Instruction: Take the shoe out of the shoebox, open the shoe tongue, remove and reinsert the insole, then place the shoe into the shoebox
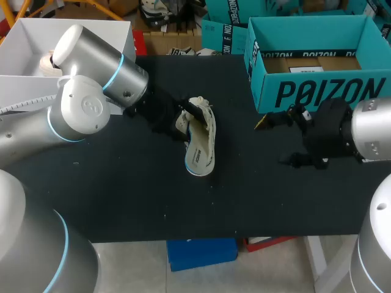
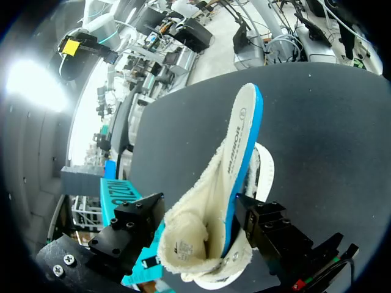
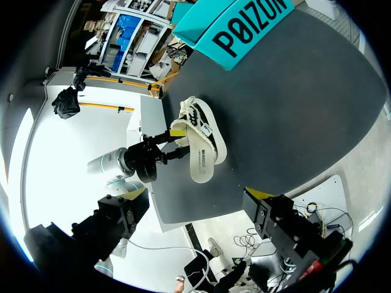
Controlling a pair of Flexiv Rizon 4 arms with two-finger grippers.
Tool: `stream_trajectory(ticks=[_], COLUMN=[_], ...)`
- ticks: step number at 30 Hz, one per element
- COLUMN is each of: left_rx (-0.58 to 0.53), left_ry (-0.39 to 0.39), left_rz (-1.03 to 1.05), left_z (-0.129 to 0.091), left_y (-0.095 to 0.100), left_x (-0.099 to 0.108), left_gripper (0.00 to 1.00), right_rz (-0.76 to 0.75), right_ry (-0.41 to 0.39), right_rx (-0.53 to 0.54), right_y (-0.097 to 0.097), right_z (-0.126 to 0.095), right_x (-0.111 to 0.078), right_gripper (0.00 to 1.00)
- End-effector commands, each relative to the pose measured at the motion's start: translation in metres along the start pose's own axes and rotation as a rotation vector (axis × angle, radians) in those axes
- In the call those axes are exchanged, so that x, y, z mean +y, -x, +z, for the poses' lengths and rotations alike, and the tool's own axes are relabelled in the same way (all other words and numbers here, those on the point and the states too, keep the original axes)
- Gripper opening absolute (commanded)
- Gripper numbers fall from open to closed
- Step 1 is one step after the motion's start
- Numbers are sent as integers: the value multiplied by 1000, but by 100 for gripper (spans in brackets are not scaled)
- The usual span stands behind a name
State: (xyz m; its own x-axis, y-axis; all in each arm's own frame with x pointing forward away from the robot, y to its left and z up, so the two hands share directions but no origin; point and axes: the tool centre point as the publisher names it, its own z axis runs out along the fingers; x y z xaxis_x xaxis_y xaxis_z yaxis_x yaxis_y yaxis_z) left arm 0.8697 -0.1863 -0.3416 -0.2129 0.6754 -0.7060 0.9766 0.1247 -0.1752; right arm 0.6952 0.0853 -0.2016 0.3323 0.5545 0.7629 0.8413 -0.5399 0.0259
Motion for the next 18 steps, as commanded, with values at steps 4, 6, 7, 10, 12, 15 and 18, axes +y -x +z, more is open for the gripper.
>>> stream_trajectory(ticks=[4, 6, 7, 10, 12, 15, 18], left_rx=[9, 15, 16, 23, 24, 29, 38], left_ry=[-14, -21, -25, -42, -50, -64, -81], left_rz=[10, 14, 14, 16, 19, 20, 14], left_z=[-5, -6, -6, -7, -6, -3, 3], left_y=[-5, -7, -8, -10, -11, -14, -20], left_x=[-11, -16, -18, -23, -28, -34, -36], left_gripper=[74, 75, 75, 74, 74, 69, 67], right_rz=[0, 0, 0, 0, 0, 0, 0], right_ry=[3, 3, 3, 3, 3, 3, 3], right_rx=[-1, -1, -1, -1, -1, -1, -1], right_y=[0, 0, 0, 0, 0, 0, 0], right_z=[2, 2, 2, 2, 2, 2, 2], right_x=[-1, -1, -1, -1, -1, -1, -1], right_gripper=[100, 100, 100, 100, 100, 100, 100])
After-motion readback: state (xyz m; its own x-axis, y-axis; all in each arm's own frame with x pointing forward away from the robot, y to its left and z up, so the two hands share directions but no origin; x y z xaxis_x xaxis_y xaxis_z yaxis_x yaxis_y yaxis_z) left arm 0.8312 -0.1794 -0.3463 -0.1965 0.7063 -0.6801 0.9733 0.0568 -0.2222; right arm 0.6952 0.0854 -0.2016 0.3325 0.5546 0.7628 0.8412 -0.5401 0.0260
